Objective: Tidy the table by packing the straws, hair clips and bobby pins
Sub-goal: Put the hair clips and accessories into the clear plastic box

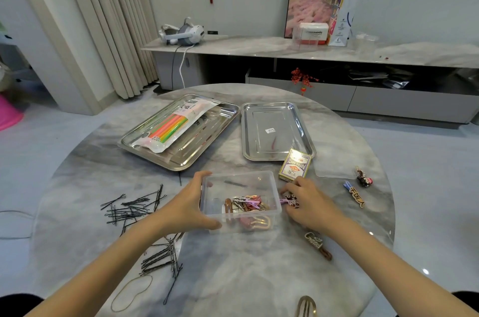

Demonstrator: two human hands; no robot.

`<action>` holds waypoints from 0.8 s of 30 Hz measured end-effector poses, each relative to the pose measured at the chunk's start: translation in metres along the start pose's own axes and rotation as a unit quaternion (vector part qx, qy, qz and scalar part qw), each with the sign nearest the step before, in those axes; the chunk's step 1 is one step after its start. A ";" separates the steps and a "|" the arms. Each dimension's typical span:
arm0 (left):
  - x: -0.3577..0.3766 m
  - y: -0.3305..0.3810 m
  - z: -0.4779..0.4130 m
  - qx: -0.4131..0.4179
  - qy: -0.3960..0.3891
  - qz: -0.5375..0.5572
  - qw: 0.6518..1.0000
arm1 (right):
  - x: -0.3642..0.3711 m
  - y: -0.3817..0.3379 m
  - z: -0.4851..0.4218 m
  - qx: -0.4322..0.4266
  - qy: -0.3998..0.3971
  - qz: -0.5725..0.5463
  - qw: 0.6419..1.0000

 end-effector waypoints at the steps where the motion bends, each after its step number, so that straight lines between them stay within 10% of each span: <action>1: 0.000 0.000 0.000 -0.002 -0.001 0.002 1.000 | 0.001 0.000 -0.001 0.001 -0.015 -0.007 1.000; 10: 0.000 0.001 0.002 -0.006 -0.004 0.004 1.000 | -0.007 0.014 -0.008 0.057 0.003 -0.048 0.997; 19: 0.001 0.002 0.001 -0.006 -0.004 0.005 1.000 | -0.090 0.006 -0.008 0.134 0.266 -0.278 0.913; 24: 0.001 0.002 0.001 -0.005 -0.003 0.004 1.000 | -0.077 -0.050 -0.006 0.001 0.150 -0.325 0.934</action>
Point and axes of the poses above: each hand's wrist, its own z-axis away from the middle knuckle, its own x-axis out of the palm, y = z × x, the point moved 10 cm from there along -z, towards the middle knuckle, and after that the axes turned 14 degrees about y, right-handed, at the moved point
